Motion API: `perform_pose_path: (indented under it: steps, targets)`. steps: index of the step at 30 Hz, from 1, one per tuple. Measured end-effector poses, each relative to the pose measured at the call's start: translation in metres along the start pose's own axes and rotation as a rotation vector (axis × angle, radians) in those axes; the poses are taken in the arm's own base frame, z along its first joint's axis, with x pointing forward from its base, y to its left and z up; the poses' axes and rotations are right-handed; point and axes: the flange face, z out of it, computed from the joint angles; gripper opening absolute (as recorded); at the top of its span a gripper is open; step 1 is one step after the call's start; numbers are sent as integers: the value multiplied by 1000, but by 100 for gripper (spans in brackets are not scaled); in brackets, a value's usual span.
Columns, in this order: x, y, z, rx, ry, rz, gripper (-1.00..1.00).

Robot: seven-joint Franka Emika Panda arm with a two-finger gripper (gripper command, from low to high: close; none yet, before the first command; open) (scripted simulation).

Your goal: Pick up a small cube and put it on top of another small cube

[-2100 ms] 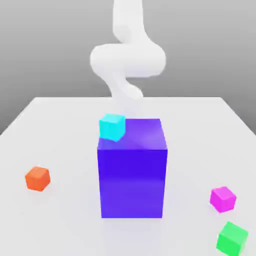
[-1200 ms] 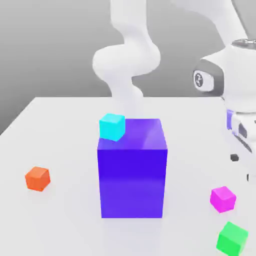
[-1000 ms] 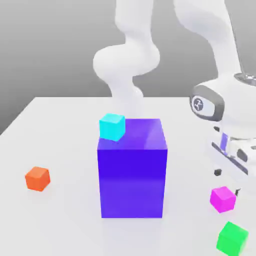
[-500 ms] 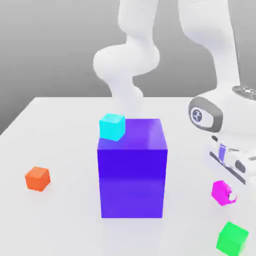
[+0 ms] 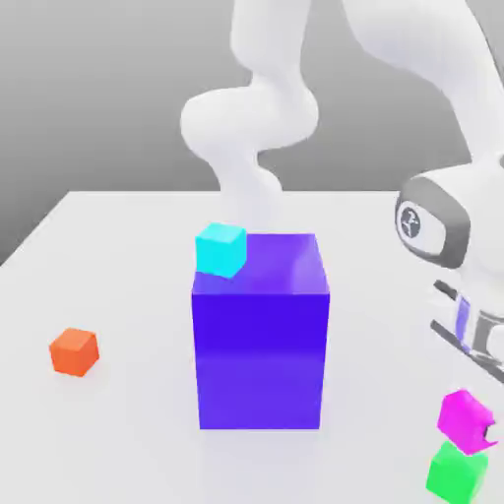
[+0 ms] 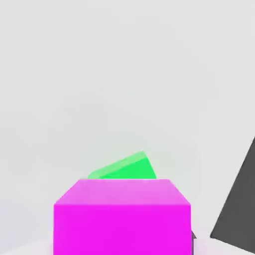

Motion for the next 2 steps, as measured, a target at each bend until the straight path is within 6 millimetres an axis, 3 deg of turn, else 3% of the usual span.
perform_pose_path:
  steps: [2]
  targets:
    - [0, 0, 0, 0, 0, 0, 100]
